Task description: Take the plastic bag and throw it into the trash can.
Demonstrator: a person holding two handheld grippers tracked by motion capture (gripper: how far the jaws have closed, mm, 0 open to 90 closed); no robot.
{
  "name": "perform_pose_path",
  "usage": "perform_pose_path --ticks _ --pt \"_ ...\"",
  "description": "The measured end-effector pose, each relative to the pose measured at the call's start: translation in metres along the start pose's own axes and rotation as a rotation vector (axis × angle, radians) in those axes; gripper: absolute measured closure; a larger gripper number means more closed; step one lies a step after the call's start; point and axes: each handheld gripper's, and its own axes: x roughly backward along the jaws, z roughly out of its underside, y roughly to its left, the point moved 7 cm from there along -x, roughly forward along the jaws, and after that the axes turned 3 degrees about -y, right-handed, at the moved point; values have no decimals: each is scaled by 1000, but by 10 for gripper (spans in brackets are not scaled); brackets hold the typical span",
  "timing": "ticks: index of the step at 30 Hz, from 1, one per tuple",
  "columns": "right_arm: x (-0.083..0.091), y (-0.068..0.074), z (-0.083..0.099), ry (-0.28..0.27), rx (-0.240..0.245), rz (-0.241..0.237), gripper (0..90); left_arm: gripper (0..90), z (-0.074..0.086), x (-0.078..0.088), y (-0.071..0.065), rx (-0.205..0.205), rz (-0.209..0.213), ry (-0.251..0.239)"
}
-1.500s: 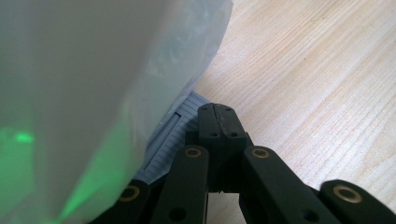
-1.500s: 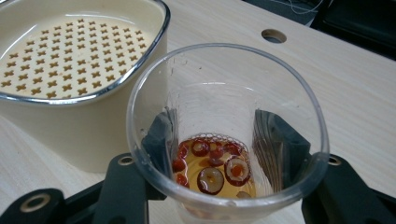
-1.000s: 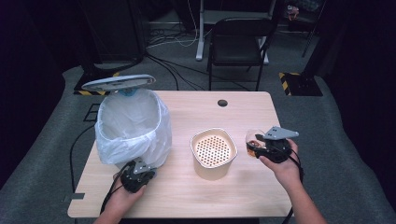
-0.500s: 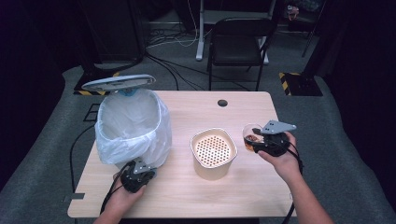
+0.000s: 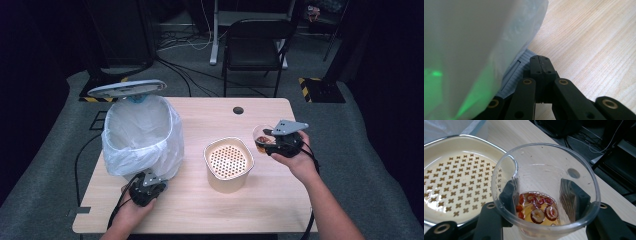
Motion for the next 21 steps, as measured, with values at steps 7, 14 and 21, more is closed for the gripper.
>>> perform_pose_path --ticks 7,14,21 --pt "-14 -6 -9 -2 27 -18 498 900 0 0 0 -1 2 -6" --pt "-28 -4 -19 -15 98 -36 497 900 0 0 1 -14 2 -2" --pt "-39 -1 -28 -16 139 -45 496 900 0 0 1 -14 4 0"
